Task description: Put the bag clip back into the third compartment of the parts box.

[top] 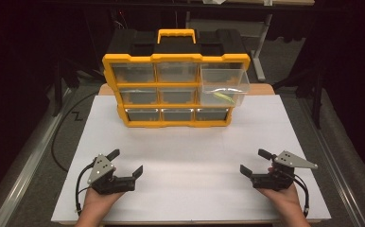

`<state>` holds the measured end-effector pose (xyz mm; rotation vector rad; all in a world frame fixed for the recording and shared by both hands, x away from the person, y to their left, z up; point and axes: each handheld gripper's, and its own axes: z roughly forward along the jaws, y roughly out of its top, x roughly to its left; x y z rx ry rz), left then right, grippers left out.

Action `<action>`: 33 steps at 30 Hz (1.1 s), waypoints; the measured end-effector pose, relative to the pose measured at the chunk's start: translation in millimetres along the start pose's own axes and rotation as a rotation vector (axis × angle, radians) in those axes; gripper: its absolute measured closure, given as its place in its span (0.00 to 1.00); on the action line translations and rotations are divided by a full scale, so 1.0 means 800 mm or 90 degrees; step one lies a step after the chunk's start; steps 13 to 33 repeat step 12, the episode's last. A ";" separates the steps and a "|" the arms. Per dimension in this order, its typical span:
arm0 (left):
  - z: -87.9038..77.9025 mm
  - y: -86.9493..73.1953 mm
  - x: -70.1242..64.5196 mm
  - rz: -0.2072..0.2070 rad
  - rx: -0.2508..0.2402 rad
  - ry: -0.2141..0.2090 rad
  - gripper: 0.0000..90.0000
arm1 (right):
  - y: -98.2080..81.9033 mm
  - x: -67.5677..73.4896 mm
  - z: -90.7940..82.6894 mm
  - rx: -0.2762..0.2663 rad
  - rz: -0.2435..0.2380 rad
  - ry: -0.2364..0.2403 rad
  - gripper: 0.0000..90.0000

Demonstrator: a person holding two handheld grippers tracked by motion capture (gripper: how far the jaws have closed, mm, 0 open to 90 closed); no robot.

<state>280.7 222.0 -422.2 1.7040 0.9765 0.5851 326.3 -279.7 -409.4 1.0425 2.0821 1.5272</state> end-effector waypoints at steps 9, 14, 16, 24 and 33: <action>0.001 -0.001 -0.004 0.007 0.019 0.016 0.00 | -0.005 0.001 -0.009 -0.014 0.001 -0.021 0.00; 0.000 -0.001 -0.004 0.004 0.019 0.016 0.00 | -0.006 0.003 -0.009 -0.007 -0.010 -0.025 0.00; 0.000 -0.001 -0.004 0.004 0.019 0.016 0.00 | -0.006 0.003 -0.009 -0.007 -0.010 -0.025 0.00; 0.000 -0.001 -0.004 0.004 0.019 0.016 0.00 | -0.006 0.003 -0.009 -0.007 -0.010 -0.025 0.00; 0.000 -0.001 -0.004 0.004 0.019 0.016 0.00 | -0.006 0.003 -0.009 -0.007 -0.010 -0.025 0.00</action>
